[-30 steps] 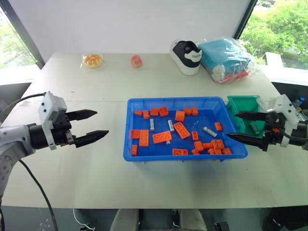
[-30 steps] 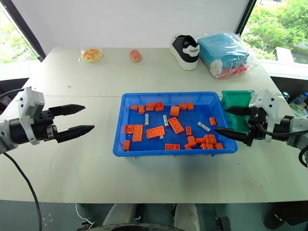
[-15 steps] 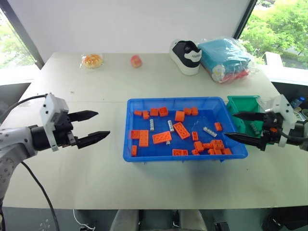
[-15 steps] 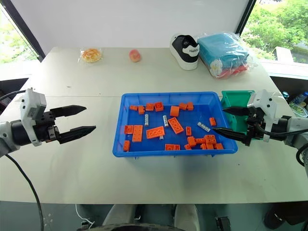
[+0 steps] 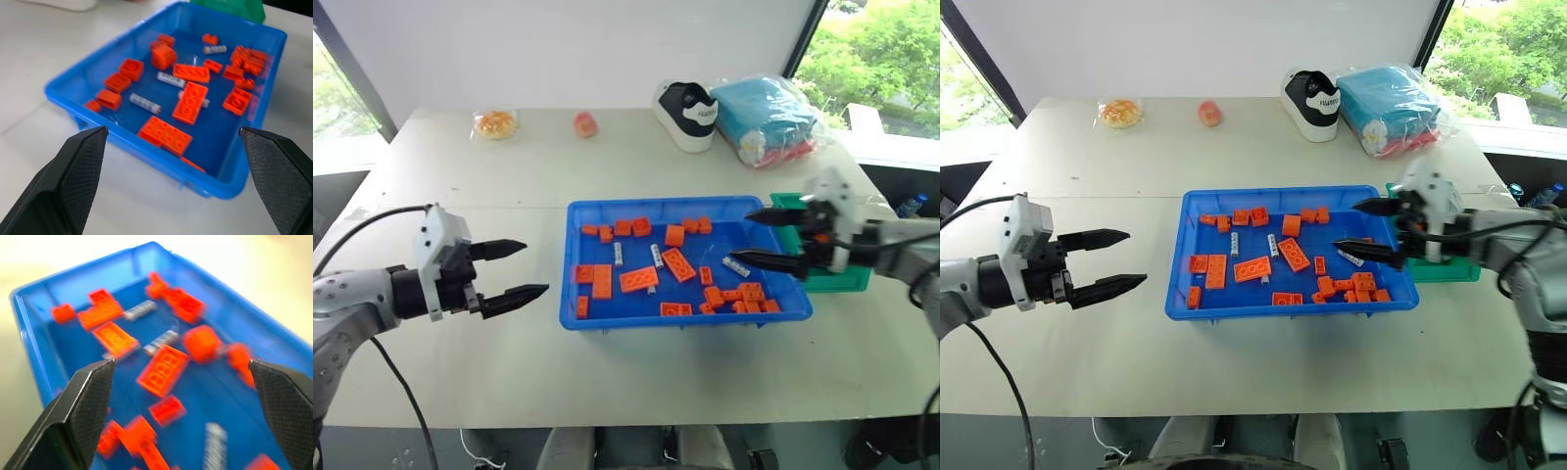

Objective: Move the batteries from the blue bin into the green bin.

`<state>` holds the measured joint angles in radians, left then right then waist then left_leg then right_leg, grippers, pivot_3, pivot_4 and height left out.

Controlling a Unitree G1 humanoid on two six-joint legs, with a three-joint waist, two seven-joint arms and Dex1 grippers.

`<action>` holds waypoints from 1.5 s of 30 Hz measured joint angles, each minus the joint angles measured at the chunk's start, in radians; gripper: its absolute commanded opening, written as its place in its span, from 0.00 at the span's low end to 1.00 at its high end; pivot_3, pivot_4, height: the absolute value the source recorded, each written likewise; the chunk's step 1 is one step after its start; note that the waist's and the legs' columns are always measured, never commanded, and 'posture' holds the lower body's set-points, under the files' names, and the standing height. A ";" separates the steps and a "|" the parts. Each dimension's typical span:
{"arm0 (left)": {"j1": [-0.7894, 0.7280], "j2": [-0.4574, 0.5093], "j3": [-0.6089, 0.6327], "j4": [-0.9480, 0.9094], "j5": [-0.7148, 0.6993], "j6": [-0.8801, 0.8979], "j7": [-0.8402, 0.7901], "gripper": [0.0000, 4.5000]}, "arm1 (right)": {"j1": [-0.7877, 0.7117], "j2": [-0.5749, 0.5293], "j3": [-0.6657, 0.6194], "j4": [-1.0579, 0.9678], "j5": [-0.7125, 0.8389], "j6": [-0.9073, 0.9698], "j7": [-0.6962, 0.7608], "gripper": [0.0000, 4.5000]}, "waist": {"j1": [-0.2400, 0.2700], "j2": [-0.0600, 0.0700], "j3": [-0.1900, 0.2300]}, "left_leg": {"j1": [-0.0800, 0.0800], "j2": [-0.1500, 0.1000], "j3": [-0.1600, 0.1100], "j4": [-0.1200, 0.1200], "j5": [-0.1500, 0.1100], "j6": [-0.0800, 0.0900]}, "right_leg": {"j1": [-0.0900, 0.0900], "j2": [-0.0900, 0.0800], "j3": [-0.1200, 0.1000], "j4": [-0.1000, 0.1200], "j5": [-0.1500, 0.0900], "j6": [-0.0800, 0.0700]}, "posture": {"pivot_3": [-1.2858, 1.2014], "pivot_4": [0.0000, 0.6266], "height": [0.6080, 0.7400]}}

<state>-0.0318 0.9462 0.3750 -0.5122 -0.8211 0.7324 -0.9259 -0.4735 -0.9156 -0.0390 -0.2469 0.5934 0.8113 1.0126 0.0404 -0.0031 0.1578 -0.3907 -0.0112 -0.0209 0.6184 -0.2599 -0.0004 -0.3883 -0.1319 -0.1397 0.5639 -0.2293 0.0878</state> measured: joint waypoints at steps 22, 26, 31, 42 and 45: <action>-0.079 0.011 0.001 0.018 -0.040 0.026 0.026 1.00 | -0.383 0.656 0.317 0.498 -0.210 0.292 -0.422 0.99 | -0.010 -0.005 -0.002 | 0.000 0.004 0.003 0.004 0.005 -0.002 | -0.007 0.007 0.003 0.016 0.006 -0.004 | 0.52 0.24 0.89; -0.061 -0.003 0.007 0.004 -0.043 0.026 0.051 1.00 | -0.416 0.697 0.314 0.577 -0.247 0.254 -0.430 0.99 | -0.030 -0.005 -0.003 | 0.000 0.005 0.003 0.003 0.005 -0.002 | -0.007 0.008 0.003 0.016 0.007 -0.004 | 0.52 0.24 0.89; -0.061 -0.012 0.007 -0.009 -0.059 0.027 0.073 1.00 | -0.432 0.734 0.316 0.631 -0.287 0.203 -0.433 0.99 | -0.039 -0.005 -0.003 | 0.001 0.006 0.003 0.003 0.005 -0.002 | -0.007 0.010 0.003 0.016 0.007 -0.004 | 0.52 0.24 0.89; -0.069 -0.012 0.007 -0.005 -0.064 0.027 0.082 1.00 | -0.403 0.743 0.361 0.631 -0.361 0.136 -0.394 0.05 | -0.040 -0.005 -0.003 | 0.001 0.007 0.003 0.003 0.006 -0.002 | -0.007 0.011 0.005 0.016 0.007 -0.004 | 0.52 0.24 0.89; -0.089 -0.008 0.006 0.006 -0.064 0.027 0.078 1.00 | -0.385 0.735 0.361 0.591 -0.364 0.151 -0.386 0.02 | -0.038 -0.005 -0.003 | 0.001 0.007 0.003 0.003 0.006 -0.002 | -0.007 0.011 0.005 0.016 0.007 -0.004 | 0.52 0.24 0.89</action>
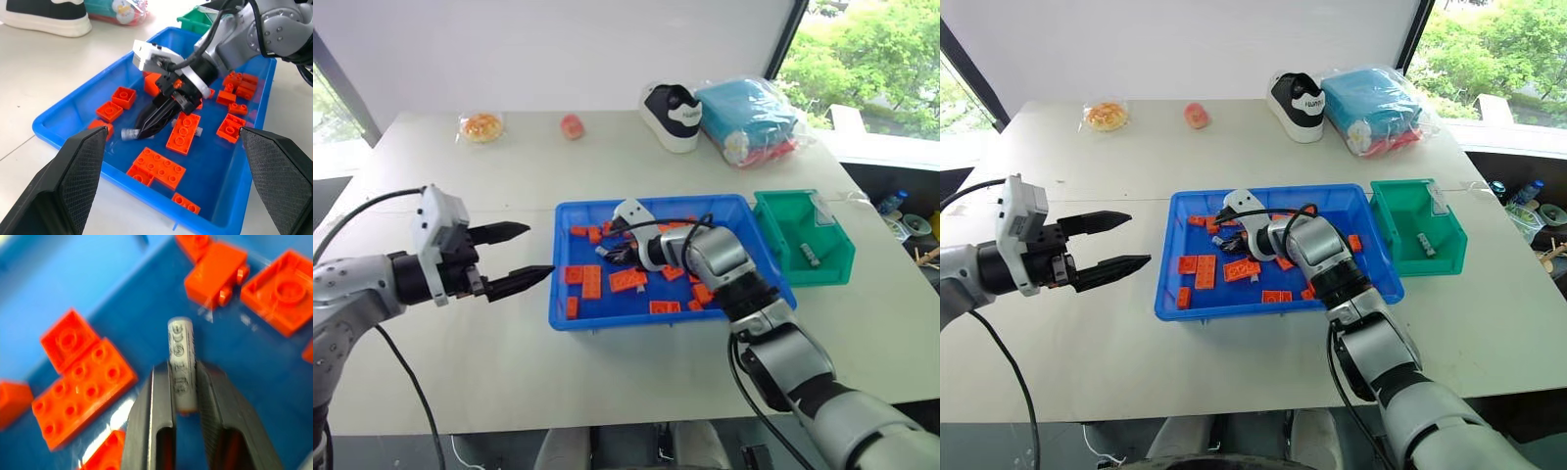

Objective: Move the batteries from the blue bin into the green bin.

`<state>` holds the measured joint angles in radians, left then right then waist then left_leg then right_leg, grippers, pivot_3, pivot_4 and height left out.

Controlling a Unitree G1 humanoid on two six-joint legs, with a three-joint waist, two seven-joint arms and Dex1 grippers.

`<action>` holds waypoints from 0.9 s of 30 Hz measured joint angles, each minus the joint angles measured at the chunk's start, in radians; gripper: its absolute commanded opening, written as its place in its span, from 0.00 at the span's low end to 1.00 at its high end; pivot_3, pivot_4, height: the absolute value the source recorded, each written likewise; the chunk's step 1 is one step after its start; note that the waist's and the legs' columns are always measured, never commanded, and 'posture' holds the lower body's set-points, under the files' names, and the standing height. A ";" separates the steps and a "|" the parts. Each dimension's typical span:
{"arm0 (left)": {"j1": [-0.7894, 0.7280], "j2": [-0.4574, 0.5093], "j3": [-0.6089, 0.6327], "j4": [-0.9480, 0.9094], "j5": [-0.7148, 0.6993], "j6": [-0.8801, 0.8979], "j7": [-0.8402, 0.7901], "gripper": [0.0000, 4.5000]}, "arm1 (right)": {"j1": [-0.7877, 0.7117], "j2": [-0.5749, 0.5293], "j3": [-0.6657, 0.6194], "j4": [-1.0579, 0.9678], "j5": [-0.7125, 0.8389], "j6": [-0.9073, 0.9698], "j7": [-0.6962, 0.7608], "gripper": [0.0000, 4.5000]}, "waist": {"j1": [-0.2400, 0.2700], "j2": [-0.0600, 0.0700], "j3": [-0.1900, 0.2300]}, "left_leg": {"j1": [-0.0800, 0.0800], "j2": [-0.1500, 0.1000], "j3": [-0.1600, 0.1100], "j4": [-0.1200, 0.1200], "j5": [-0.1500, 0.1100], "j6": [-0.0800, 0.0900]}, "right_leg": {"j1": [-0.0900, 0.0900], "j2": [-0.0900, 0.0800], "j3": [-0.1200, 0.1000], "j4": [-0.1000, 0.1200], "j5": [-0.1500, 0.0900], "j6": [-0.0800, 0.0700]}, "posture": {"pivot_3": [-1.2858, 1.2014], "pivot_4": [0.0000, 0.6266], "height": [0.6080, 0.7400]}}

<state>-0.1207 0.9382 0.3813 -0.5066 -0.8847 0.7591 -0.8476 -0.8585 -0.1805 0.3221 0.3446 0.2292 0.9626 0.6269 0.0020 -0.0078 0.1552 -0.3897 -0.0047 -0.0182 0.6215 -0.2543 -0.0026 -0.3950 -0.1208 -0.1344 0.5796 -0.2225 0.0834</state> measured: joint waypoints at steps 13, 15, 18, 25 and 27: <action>-0.056 -0.008 -0.068 0.034 0.007 -0.001 -0.034 1.00 | 0.013 -0.317 -0.310 -0.391 0.141 0.251 0.044 0.02 | 0.016 0.000 0.000 | -0.001 -0.001 0.000 0.001 0.000 0.000 | 0.001 0.000 0.002 -0.001 -0.001 0.000 | 0.52 0.24 0.89; -0.057 -0.015 -0.084 0.034 0.010 -0.002 -0.036 1.00 | 0.026 -0.432 -0.387 -0.398 0.139 0.268 0.034 0.02 | 0.016 -0.001 0.000 | -0.001 -0.001 0.001 0.001 0.000 0.000 | 0.001 0.000 0.002 -0.002 -0.004 0.000 | 0.52 0.24 0.89; -0.074 -0.033 -0.105 0.035 0.018 -0.005 -0.037 1.00 | 0.100 -0.580 -0.473 -0.387 0.135 0.274 0.031 0.02 | 0.013 -0.003 -0.002 | -0.001 -0.001 0.001 0.000 0.000 0.000 | 0.002 0.000 0.002 -0.002 -0.004 0.000 | 0.52 0.24 0.89; -0.142 -0.054 -0.163 0.063 0.043 -0.011 -0.050 1.00 | 0.229 -0.705 -0.556 -0.359 0.115 0.244 0.010 0.25 | 0.001 -0.002 -0.002 | 0.003 0.002 0.012 -0.003 0.000 0.000 | 0.002 0.001 0.008 -0.001 -0.003 0.000 | 0.52 0.24 0.89; -0.150 -0.057 -0.170 0.067 0.047 -0.011 -0.056 1.00 | 0.249 -0.708 -0.547 -0.363 0.103 0.215 0.000 0.44 | 0.002 -0.002 -0.002 | 0.003 0.003 0.012 -0.003 0.000 0.000 | 0.002 0.001 0.009 -0.001 -0.003 0.000 | 0.52 0.24 0.89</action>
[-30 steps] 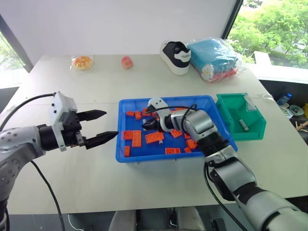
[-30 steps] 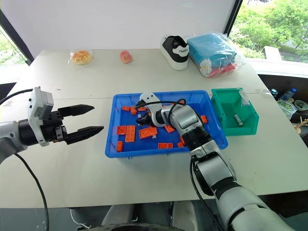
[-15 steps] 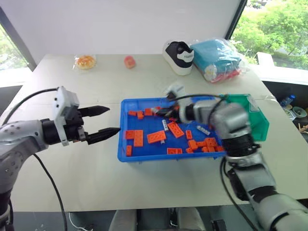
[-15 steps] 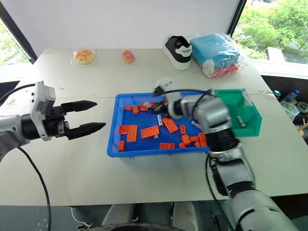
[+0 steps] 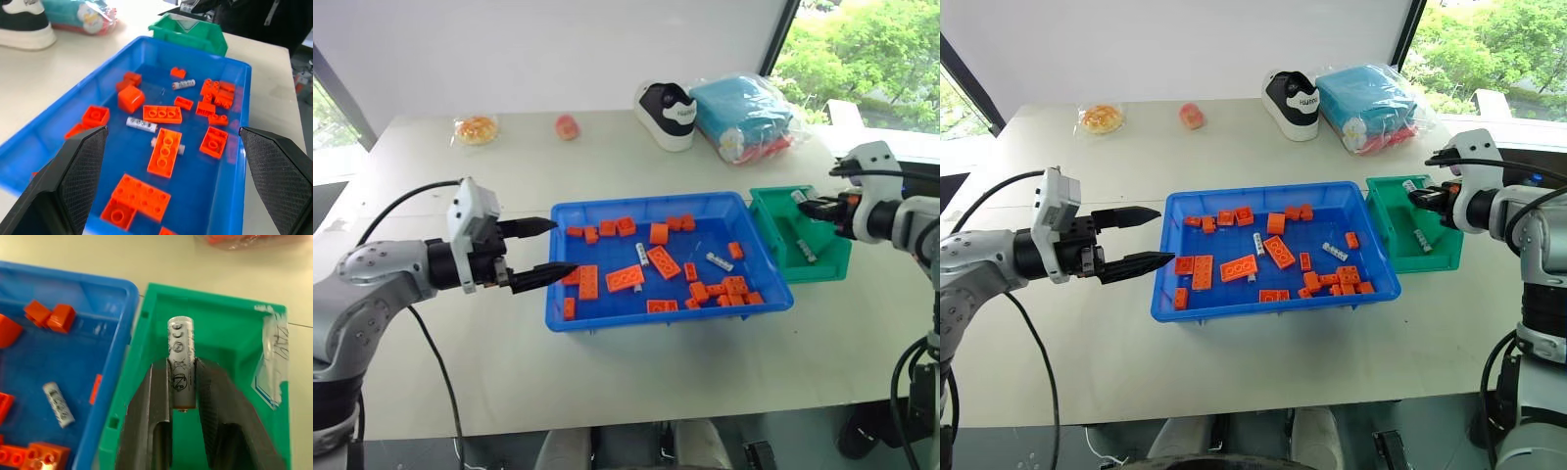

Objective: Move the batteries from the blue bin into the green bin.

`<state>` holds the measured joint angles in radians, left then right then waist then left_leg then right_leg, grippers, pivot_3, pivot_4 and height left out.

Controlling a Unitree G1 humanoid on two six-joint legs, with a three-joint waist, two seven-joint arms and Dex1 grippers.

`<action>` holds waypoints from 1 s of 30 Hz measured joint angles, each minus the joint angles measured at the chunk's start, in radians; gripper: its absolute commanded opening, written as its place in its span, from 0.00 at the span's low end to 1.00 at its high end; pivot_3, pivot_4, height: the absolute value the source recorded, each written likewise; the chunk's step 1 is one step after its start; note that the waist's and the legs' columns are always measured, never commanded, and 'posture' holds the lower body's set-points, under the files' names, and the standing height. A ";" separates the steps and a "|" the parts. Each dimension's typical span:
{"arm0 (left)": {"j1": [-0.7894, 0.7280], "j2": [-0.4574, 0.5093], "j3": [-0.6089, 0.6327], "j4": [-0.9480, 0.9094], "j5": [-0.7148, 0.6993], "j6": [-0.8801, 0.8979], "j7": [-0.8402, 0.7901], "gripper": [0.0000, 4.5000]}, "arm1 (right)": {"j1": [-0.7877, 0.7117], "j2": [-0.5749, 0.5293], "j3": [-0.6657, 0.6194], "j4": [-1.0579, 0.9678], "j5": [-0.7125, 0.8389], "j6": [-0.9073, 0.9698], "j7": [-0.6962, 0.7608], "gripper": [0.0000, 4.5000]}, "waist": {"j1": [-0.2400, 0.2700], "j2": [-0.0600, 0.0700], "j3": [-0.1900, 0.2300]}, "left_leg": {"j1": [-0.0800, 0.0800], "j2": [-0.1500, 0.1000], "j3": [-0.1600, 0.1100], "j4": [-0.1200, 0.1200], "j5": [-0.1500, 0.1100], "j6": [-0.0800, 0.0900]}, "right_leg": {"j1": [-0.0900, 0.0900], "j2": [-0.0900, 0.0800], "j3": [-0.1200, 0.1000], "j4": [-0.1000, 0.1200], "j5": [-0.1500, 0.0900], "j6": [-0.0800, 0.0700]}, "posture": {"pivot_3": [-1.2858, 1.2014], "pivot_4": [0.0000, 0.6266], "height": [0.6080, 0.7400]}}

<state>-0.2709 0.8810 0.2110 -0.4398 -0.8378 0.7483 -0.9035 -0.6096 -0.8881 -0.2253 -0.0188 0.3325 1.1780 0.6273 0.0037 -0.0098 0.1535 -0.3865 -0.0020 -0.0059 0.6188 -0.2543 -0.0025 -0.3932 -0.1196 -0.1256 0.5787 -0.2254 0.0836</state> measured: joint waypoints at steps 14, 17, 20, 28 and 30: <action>-0.003 -0.015 0.001 -0.003 0.003 0.007 0.015 1.00 | -0.125 0.126 0.221 -0.195 0.103 -0.064 0.098 0.67 | 0.008 -0.003 -0.001 | -0.001 0.000 -0.001 0.000 0.000 0.000 | -0.001 0.001 0.003 -0.001 0.000 -0.001 | 0.52 0.24 0.89; 0.006 -0.017 0.004 -0.014 0.000 0.010 0.026 1.00 | -0.064 0.121 0.371 -0.267 0.118 -0.163 0.226 0.67 | 0.015 -0.003 -0.001 | -0.002 -0.001 -0.003 0.002 0.000 0.000 | -0.003 0.000 0.003 -0.002 -0.001 -0.001 | 0.52 0.24 0.89; 0.015 -0.017 0.009 -0.016 -0.002 0.010 0.033 1.00 | -0.060 0.116 0.497 -0.259 0.065 -0.338 0.349 0.67 | 0.010 -0.003 -0.001 | -0.003 -0.002 -0.002 0.004 0.000 0.000 | -0.003 0.000 0.005 -0.002 -0.001 -0.001 | 0.52 0.24 0.89; 0.040 -0.017 0.025 -0.055 -0.019 0.013 0.057 1.00 | -0.213 0.259 0.702 0.050 -0.113 -0.647 0.524 0.99 | 0.008 -0.005 -0.002 | -0.002 -0.001 -0.001 0.002 0.000 0.000 | -0.002 0.001 0.005 0.001 0.004 -0.002 | 0.52 0.24 0.89; 0.060 -0.017 0.040 -0.070 -0.025 0.016 0.063 1.00 | -0.226 0.296 0.736 0.114 -0.151 -0.707 0.559 0.99 | 0.008 -0.005 -0.002 | -0.002 -0.001 -0.001 0.003 0.000 0.000 | -0.002 0.001 0.005 0.001 0.004 -0.002 | 0.52 0.24 0.89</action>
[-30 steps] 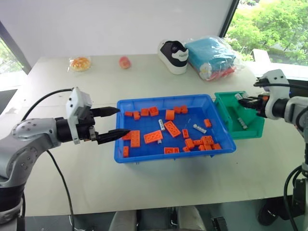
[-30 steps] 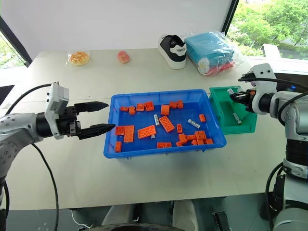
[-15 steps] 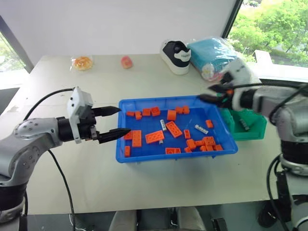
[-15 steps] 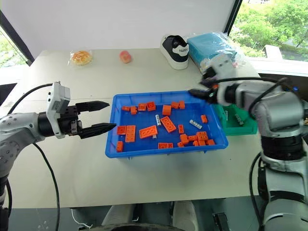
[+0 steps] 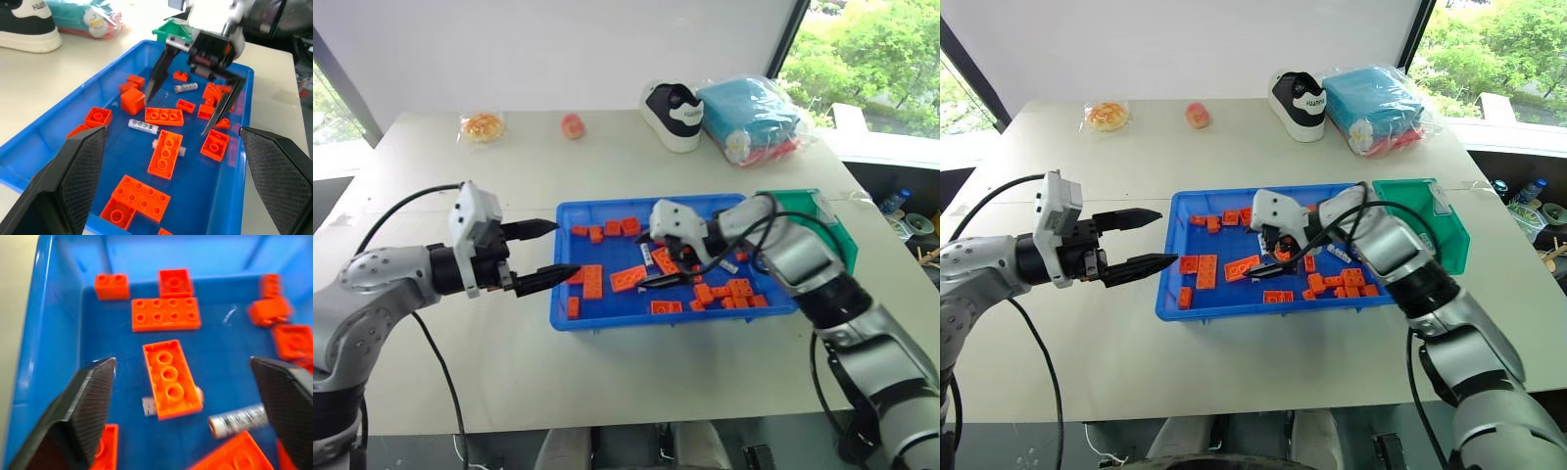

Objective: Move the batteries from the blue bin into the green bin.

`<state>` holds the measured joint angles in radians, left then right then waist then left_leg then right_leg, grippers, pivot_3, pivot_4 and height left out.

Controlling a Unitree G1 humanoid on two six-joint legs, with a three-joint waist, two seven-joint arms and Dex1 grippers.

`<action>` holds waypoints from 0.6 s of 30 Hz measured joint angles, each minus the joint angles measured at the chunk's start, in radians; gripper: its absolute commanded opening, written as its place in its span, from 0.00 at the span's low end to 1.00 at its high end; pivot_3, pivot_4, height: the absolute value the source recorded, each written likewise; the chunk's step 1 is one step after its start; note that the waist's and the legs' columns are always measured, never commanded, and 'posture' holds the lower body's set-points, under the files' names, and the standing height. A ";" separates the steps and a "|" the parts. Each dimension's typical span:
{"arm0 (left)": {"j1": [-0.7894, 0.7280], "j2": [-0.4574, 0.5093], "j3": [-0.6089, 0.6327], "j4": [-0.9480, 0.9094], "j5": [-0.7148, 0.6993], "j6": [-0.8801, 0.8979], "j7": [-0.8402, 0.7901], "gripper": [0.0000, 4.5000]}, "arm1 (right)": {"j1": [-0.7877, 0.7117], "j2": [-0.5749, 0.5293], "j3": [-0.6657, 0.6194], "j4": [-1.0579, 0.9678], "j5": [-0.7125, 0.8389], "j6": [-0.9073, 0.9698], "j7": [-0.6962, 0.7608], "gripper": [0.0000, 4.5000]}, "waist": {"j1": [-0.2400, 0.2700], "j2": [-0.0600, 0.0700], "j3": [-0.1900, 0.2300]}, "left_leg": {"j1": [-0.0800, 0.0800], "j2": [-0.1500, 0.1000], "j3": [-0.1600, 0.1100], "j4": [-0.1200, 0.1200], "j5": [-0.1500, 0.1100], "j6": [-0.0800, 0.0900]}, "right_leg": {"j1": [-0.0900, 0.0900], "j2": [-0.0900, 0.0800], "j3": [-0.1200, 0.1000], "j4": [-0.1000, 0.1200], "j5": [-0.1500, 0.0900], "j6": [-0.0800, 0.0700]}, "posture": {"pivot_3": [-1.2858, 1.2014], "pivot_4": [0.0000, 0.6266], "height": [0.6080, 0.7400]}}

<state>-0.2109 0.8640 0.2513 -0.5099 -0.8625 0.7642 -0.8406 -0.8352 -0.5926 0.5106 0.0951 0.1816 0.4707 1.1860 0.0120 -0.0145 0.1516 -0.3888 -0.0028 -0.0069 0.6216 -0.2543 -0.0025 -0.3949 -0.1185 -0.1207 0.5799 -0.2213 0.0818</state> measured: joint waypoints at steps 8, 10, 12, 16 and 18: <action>0.053 0.016 0.041 -0.052 -0.027 0.017 0.014 1.00 | -0.058 0.116 0.045 0.201 -0.105 -0.157 0.078 0.99 | 0.000 0.003 0.002 | 0.002 0.000 0.000 0.001 0.000 0.000 | -0.002 0.000 0.000 0.000 0.000 -0.001 | 0.52 0.24 0.89; 0.063 0.031 0.049 -0.063 -0.035 0.018 0.012 1.00 | -0.063 0.139 0.051 0.259 -0.138 -0.198 0.082 0.99 | -0.001 0.003 0.002 | 0.002 0.000 0.000 0.001 0.000 0.000 | -0.001 0.000 0.000 0.000 0.000 -0.001 | 0.52 0.24 0.89; 0.074 0.037 0.050 -0.073 -0.041 0.018 0.008 1.00 | -0.063 0.156 0.056 0.297 -0.160 -0.221 0.086 0.99 | -0.001 0.003 0.002 | 0.002 0.000 0.000 0.001 0.000 0.000 | -0.001 0.000 0.000 0.000 0.000 -0.001 | 0.52 0.24 0.89; 0.081 0.040 0.050 -0.081 -0.042 0.018 0.006 1.00 | -0.063 0.178 0.056 0.332 -0.179 -0.235 0.095 0.70 | -0.002 0.003 0.002 | 0.002 0.000 0.000 0.001 0.000 -0.001 | 0.001 0.000 0.001 0.001 0.000 -0.001 | 0.52 0.24 0.89; 0.081 0.040 0.050 -0.081 -0.043 0.018 0.005 1.00 | -0.063 0.181 0.056 0.331 -0.181 -0.235 0.100 0.48 | -0.002 0.004 0.002 | 0.002 0.000 0.000 0.001 0.000 -0.001 | 0.001 0.000 0.001 0.001 0.000 -0.001 | 0.52 0.24 0.89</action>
<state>-0.1298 0.9039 0.3012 -0.5910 -0.9056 0.7820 -0.8355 -0.8981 -0.4114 0.5670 0.4262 0.0001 0.2353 1.2861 0.0098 -0.0110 0.1537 -0.3872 -0.0031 -0.0068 0.6229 -0.2540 -0.0033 -0.3935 -0.1181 -0.1201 0.5805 -0.2211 0.0813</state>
